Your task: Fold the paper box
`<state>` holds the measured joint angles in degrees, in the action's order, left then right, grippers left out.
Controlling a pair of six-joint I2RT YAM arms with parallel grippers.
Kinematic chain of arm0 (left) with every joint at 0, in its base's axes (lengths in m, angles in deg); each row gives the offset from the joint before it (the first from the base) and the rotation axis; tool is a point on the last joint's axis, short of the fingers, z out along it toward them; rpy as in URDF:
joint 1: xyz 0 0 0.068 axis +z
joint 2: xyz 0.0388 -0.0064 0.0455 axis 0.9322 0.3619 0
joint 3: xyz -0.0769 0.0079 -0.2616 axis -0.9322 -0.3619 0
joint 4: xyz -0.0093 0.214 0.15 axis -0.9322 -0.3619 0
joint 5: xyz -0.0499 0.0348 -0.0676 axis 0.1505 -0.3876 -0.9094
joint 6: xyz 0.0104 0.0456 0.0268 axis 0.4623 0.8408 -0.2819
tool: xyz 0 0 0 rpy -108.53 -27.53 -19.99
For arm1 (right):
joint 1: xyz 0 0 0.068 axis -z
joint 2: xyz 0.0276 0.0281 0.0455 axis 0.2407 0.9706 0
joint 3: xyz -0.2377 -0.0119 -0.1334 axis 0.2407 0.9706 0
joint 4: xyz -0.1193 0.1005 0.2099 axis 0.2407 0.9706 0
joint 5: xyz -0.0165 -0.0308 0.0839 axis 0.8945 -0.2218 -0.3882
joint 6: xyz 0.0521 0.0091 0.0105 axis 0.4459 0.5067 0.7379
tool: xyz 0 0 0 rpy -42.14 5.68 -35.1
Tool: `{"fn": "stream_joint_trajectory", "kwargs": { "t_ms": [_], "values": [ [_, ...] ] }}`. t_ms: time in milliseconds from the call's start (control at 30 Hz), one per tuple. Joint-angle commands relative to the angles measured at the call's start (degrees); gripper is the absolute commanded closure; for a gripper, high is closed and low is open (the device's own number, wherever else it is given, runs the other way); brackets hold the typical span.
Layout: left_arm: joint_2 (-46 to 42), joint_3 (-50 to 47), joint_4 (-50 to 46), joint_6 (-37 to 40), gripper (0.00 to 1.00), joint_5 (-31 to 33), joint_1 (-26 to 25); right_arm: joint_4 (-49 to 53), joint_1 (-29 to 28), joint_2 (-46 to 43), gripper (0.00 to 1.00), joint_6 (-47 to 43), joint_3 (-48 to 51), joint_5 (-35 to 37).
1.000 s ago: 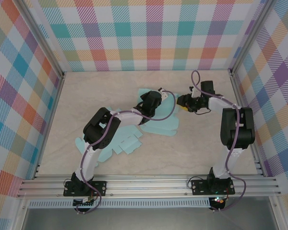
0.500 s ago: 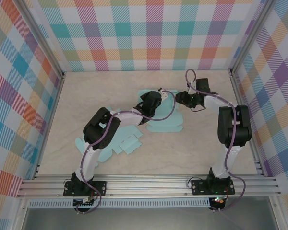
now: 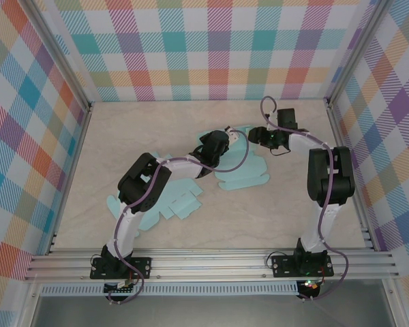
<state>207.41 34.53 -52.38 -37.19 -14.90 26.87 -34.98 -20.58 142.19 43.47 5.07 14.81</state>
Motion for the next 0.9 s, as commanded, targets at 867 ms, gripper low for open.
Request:
{"fn": "stream_joint_trajectory", "kwargs": {
  "t_ms": [867],
  "values": [
    [-15.2,-9.9,0.1,-0.5,1.0,-13.6,0.4,-3.7,0.6,-12.4,0.44,-1.0,13.2,-1.7]
  ]
}}
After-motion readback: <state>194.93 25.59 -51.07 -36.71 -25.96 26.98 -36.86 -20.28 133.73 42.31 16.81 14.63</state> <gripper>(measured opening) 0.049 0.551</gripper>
